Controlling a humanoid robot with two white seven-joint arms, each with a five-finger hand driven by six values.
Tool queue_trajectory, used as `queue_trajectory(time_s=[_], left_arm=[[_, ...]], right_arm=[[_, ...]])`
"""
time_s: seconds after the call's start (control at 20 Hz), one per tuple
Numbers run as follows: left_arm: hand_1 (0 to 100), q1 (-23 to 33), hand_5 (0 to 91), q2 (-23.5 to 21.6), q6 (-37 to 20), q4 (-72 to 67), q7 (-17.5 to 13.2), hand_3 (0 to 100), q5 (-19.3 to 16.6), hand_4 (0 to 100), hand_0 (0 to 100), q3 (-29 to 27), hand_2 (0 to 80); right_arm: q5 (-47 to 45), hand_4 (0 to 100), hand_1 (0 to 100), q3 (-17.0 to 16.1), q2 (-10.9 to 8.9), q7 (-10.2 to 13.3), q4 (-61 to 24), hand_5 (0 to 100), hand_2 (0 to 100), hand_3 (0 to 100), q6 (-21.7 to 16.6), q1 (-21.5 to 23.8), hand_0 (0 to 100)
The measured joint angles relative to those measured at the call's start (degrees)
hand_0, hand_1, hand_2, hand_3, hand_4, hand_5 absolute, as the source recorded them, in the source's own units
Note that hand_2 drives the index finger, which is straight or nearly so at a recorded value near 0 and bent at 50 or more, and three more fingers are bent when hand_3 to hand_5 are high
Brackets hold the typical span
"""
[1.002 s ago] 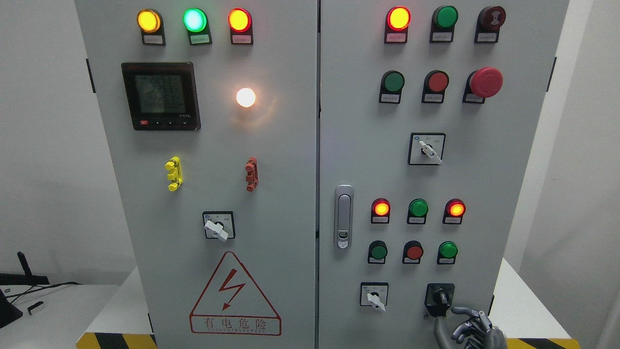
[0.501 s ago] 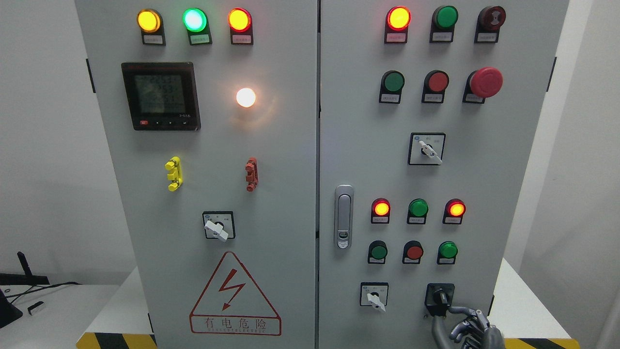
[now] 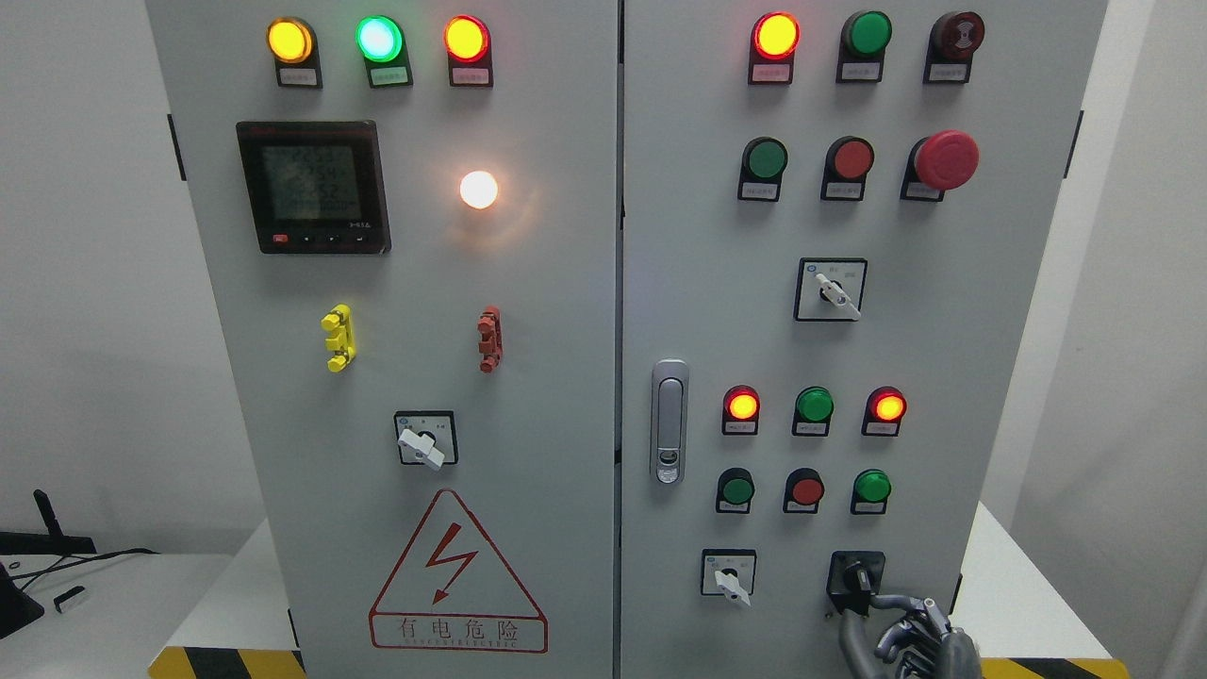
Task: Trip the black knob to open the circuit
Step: 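Close the right hand's fingers around the black rotary knob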
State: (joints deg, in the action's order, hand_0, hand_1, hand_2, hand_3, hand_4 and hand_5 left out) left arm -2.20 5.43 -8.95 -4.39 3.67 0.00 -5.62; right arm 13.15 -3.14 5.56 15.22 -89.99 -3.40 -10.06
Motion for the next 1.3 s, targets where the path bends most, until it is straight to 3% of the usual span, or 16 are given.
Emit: queue_trajectory(time_s=[1.3], left_arm=[[39, 0.0, 0.0, 0.0, 0.0, 0.0, 0.0, 0, 0.0, 0, 12, 0.0, 0.0]], right_arm=[[-0.9, 90, 71, 0.4, 0.06, 0.1, 0.4, 100, 52, 89, 0.7, -0.7, 31]])
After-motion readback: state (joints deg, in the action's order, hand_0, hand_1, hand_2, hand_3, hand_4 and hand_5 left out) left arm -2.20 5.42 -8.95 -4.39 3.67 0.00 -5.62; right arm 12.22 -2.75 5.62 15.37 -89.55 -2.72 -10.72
